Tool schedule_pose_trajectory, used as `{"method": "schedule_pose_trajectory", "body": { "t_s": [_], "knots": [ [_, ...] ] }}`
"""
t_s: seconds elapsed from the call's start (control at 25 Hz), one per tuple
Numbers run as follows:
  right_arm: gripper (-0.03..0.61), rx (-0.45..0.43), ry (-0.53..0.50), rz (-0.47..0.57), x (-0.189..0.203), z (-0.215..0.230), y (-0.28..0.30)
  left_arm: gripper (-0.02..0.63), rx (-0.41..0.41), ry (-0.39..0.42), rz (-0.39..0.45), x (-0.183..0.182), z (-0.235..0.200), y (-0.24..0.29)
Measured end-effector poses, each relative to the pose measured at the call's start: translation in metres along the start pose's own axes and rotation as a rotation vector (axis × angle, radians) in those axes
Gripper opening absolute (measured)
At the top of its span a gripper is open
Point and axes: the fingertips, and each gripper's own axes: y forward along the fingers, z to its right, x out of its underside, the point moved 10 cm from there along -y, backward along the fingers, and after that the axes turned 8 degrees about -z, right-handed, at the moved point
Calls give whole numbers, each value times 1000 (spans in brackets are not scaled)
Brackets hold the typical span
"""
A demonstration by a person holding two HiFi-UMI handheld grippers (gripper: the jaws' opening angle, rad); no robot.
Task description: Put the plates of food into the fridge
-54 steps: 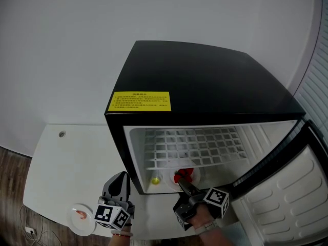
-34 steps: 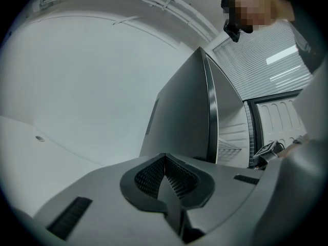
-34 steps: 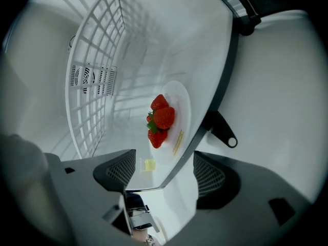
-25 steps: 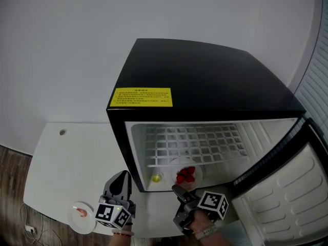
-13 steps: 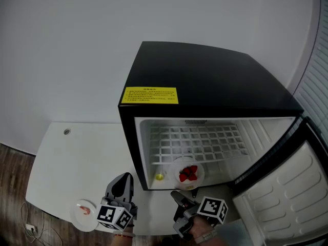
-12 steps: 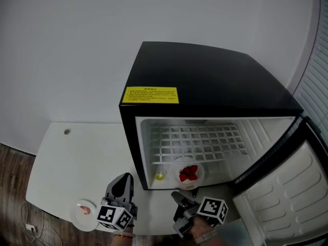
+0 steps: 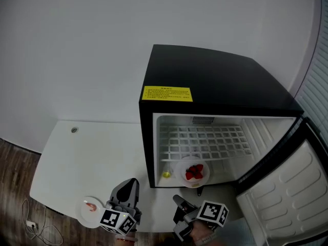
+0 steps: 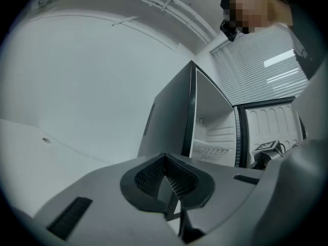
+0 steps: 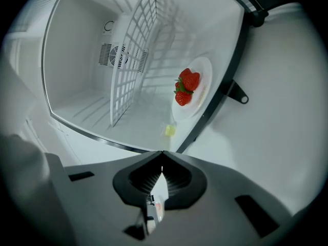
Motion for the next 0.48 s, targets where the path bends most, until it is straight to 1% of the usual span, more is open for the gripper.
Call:
{"method": "schedule_pose_trajectory", "body": {
  "t_s": [0.24, 0.36, 0.48],
  "knots": [
    [6, 2, -2, -27, 17, -3, 3, 6, 16, 10, -16, 0, 4, -18],
    [6, 2, -18, -49, 27, -7, 7, 6, 15, 22, -1, -2, 4, -29],
    [6, 2, -36, -84, 40, -11, 13, 6, -3, 15, 17, -2, 2, -44]
  ]
}}
